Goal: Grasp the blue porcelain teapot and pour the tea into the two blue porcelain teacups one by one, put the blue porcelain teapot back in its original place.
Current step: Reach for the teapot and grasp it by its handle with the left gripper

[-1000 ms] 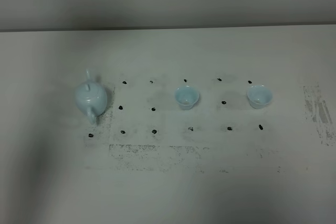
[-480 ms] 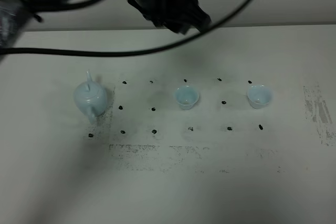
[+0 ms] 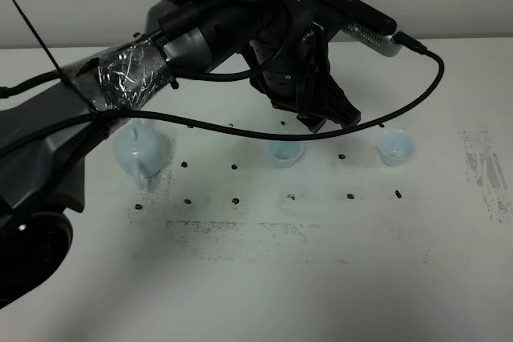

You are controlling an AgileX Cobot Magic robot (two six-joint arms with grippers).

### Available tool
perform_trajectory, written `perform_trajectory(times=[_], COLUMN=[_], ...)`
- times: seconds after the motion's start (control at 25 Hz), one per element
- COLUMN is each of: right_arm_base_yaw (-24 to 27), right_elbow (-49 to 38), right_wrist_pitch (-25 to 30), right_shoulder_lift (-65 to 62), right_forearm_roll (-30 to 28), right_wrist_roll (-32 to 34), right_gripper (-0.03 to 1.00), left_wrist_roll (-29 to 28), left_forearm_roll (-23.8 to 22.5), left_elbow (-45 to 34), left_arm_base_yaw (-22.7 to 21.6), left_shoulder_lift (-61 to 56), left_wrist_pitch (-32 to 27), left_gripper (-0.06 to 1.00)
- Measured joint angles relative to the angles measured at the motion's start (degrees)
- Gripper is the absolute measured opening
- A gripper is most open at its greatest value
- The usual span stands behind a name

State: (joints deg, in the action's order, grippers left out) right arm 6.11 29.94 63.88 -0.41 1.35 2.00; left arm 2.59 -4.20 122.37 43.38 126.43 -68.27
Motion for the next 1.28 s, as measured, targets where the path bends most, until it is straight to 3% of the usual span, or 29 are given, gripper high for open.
perform_trajectory(times=[0.28,0.48,0.76,0.96,1.12,1.28], right_arm_base_yaw=[0.0,0.0,0.0,0.0,0.0,0.0], right_elbow=[0.0,0.0,0.0,0.0,0.0,0.0], right_wrist_pitch=[0.0,0.0,0.0,0.0,0.0,0.0], right_shoulder_lift=[0.0,0.0,0.0,0.0,0.0,0.0], right_forearm_roll=[0.02,0.02,0.15,0.2,0.2,0.2], right_wrist_roll=[0.0,0.0,0.0,0.0,0.0,0.0], right_gripper=[0.54,0.54,0.54,0.54,0.54,0.54], left_wrist_roll=[-0.53,-0.29,1.25,1.25,1.25,1.25], left_forearm_roll=[1.26,1.26,0.76,0.23,0.23,-3.25], left_elbow=[-14.29,-30.04,-48.29,-55.79,-57.85,-57.97], left_arm_base_yaw=[-3.3,-7.56,-12.62,-13.94,-13.94,-13.94], left_shoulder_lift=[-6.24,-14.08,-17.63,-17.63,-17.63,-17.63], left_wrist_pitch=[-0.02,1.48,22.02,36.56,40.71,41.0], left_gripper=[0.52,0.52,0.52,0.52,0.52,0.52])
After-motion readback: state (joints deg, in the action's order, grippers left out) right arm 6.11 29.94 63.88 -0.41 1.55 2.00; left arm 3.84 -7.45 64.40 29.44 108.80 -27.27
